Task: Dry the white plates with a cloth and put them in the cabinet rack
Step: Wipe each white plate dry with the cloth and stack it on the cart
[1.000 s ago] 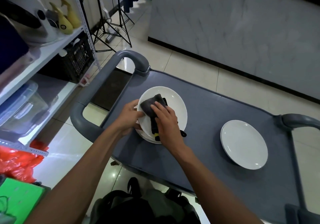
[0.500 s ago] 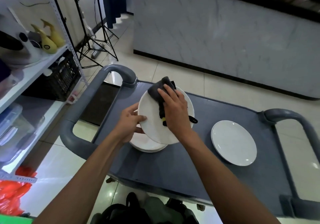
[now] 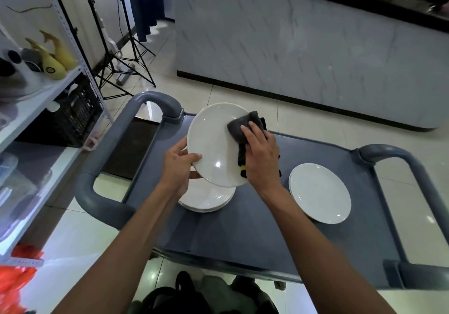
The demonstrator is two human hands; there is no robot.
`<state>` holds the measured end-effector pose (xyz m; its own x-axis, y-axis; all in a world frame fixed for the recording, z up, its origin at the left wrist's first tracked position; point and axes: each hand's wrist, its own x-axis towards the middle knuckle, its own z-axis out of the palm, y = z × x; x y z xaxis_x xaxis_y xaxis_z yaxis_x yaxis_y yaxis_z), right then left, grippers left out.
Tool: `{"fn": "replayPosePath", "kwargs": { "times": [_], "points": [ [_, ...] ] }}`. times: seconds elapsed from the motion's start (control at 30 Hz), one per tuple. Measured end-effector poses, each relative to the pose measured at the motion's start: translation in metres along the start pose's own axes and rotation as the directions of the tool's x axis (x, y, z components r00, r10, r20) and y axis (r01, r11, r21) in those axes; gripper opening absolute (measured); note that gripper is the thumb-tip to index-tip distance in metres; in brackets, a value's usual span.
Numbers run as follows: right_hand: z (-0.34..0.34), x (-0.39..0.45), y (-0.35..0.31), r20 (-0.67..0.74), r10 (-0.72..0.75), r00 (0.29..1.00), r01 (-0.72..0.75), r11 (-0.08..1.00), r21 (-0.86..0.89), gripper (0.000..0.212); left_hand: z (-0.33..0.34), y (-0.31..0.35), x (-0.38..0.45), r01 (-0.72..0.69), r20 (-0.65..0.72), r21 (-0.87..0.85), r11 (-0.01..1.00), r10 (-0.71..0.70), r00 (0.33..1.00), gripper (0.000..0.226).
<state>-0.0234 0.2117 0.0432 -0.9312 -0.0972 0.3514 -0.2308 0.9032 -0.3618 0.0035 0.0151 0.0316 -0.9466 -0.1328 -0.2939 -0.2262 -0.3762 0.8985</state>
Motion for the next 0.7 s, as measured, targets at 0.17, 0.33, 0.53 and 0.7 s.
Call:
{"fn": "replayPosePath", "kwargs": {
  "times": [0.17, 0.33, 0.53, 0.7],
  "points": [
    [0.003, -0.014, -0.010, 0.044, 0.010, 0.999, -0.011, 1.000, 0.025, 0.049, 0.005, 0.003, 0.000, -0.019, -0.027, -0.029, 0.999, 0.019, 0.999, 0.051],
    [0.006, -0.031, -0.031, 0.096, -0.021, 0.995, 0.010, 0.993, 0.114, 0.049, 0.009, 0.006, -0.001, -0.035, -0.055, -0.072, 0.997, 0.031, 0.998, 0.049],
    [0.010, -0.050, -0.041, 0.063, -0.132, 0.989, 0.123, 0.983, 0.138, 0.050, 0.003, 0.008, -0.001, -0.053, -0.078, -0.064, 0.997, 0.048, 0.996, 0.050],
    [0.007, -0.049, -0.028, 0.080, -0.169, 0.982, 0.162, 0.982, 0.095, 0.049, -0.002, 0.007, 0.000, -0.030, -0.091, -0.080, 0.996, 0.023, 0.996, 0.047]
  ]
}}
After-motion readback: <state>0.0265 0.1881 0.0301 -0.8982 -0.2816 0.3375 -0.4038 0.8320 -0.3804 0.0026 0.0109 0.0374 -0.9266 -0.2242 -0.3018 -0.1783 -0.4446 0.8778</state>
